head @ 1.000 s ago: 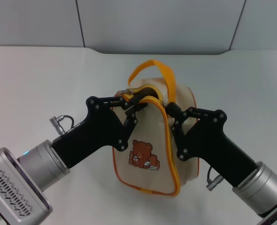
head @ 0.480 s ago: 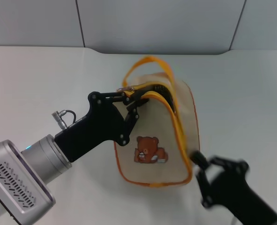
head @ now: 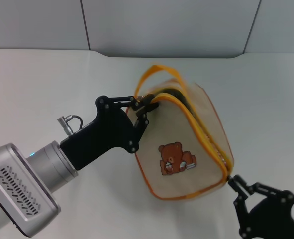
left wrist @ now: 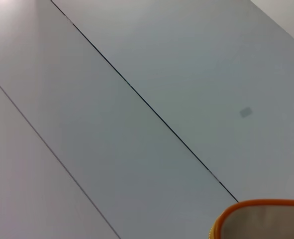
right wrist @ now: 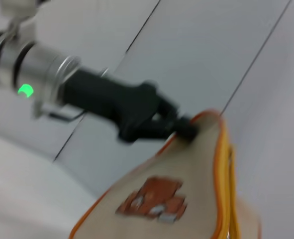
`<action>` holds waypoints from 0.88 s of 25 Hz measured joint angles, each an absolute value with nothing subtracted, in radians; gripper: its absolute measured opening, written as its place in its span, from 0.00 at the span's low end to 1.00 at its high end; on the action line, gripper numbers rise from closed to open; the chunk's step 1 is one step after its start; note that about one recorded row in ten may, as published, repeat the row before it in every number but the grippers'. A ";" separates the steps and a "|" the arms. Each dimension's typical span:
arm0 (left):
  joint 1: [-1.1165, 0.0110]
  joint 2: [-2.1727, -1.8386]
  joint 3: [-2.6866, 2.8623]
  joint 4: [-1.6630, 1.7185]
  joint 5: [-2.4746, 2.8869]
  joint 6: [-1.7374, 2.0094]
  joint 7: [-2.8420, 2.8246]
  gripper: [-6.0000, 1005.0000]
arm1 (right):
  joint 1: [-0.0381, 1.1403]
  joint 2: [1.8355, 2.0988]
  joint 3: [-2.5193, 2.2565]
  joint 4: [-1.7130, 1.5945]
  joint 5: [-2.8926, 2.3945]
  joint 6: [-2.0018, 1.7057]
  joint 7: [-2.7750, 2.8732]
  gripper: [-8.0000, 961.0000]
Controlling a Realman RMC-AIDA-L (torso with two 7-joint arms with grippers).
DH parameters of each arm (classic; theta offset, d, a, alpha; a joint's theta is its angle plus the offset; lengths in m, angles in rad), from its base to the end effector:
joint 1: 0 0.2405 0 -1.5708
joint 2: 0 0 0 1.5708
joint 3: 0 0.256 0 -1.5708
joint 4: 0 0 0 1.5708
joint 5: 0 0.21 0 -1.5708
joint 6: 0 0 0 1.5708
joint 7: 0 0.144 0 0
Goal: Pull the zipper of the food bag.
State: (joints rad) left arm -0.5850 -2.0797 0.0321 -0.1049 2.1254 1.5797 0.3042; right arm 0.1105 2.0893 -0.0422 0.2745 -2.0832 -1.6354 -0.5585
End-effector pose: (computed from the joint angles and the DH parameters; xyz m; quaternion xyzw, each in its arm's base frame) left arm -0.2248 0.2919 -0.0698 -0.8188 0.2326 -0.3296 0.4085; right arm 0.2953 0.1535 -0.0833 -0.8098 -0.0928 0.2507 0.5222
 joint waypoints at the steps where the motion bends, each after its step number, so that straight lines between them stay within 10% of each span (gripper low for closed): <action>1: -0.584 -2.080 0.032 -0.105 2.125 1.579 0.298 0.08 | 0.112 2.088 -0.043 0.272 -2.083 -1.656 -0.547 0.10; 9: -0.538 -2.081 -0.079 -0.193 2.121 1.522 0.205 0.08 | 0.144 2.081 0.002 0.191 -2.080 -1.826 -0.165 0.14; 22: -0.484 -2.066 -0.116 -0.203 2.229 1.516 -0.123 0.38 | 0.378 2.080 -0.198 -0.251 -2.091 -1.875 0.653 0.71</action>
